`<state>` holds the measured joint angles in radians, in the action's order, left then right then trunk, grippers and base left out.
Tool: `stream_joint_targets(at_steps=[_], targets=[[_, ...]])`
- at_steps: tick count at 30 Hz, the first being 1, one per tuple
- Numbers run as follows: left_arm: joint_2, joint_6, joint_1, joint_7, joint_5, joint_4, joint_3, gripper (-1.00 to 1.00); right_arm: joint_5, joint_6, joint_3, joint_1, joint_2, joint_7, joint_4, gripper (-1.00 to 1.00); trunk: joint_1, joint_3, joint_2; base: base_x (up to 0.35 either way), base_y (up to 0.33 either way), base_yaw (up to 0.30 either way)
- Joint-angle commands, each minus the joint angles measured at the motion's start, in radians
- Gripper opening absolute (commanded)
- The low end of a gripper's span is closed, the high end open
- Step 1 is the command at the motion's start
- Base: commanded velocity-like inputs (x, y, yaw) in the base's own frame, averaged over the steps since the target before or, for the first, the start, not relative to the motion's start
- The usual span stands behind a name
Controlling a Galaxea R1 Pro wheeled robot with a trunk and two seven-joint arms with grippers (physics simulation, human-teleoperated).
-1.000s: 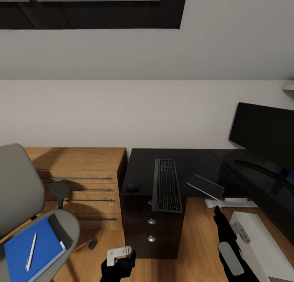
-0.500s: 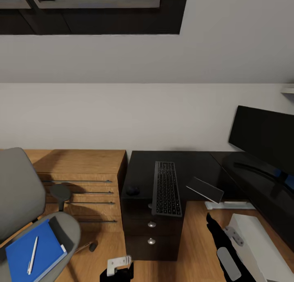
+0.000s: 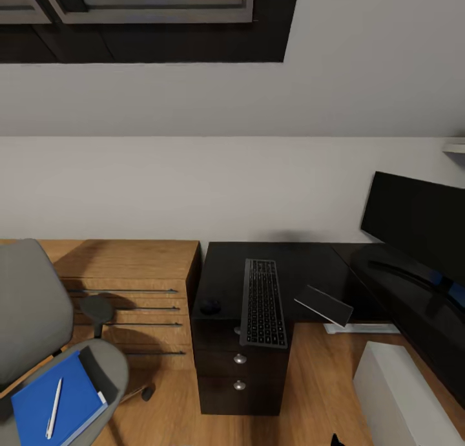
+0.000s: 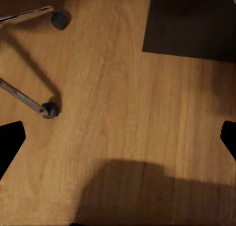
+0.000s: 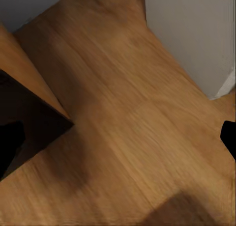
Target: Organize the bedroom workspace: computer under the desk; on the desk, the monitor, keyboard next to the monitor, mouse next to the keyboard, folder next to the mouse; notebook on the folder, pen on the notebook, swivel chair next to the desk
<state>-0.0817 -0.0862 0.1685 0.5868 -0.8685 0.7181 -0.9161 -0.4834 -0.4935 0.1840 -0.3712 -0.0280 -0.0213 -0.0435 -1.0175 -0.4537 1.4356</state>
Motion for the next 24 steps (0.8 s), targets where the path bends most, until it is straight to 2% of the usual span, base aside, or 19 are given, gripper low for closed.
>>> stream_joint_targets(at_steps=[1,3,6,8,10,20,24], targets=[[0.001,-0.016,0.002,0.006,-0.010,-0.015,-0.009,1.00,0.012,-0.006,0.007,-0.001,-0.001,-0.003,0.012,1.00,0.004,0.002,-0.007,0.000,0.000,0.000],[0.008,-0.036,0.002,0.006,-0.008,-0.047,-0.012,1.00,0.017,-0.011,0.008,0.000,-0.004,-0.004,0.028,1.00,0.012,0.008,-0.021,0.000,0.000,0.000],[0.035,-0.110,0.002,0.005,-0.008,-0.127,-0.014,1.00,0.022,-0.016,0.009,0.001,-0.006,-0.004,0.046,1.00,0.023,0.018,-0.042,0.000,0.000,0.000],[0.054,-0.169,0.002,0.004,-0.006,-0.191,-0.016,1.00,0.026,-0.020,0.008,0.003,-0.002,-0.002,0.054,1.00,0.031,0.024,-0.056,0.000,0.000,0.000],[0.062,-0.195,0.002,0.003,-0.005,-0.219,-0.016,1.00,0.028,-0.024,0.008,0.004,0.009,-0.001,0.057,1.00,0.038,0.030,-0.070,0.000,0.000,0.000],[0.067,-0.235,0.002,0.005,-0.011,-0.238,-0.007,1.00,0.077,-0.028,0.005,0.006,0.013,0.001,0.056,1.00,0.077,0.062,-0.140,0.000,0.000,0.000],[0.068,-0.240,0.002,0.006,-0.013,-0.239,-0.006,1.00,0.083,-0.048,0.005,0.006,0.018,0.002,0.056,1.00,0.092,0.074,-0.168,0.000,0.000,0.000]])
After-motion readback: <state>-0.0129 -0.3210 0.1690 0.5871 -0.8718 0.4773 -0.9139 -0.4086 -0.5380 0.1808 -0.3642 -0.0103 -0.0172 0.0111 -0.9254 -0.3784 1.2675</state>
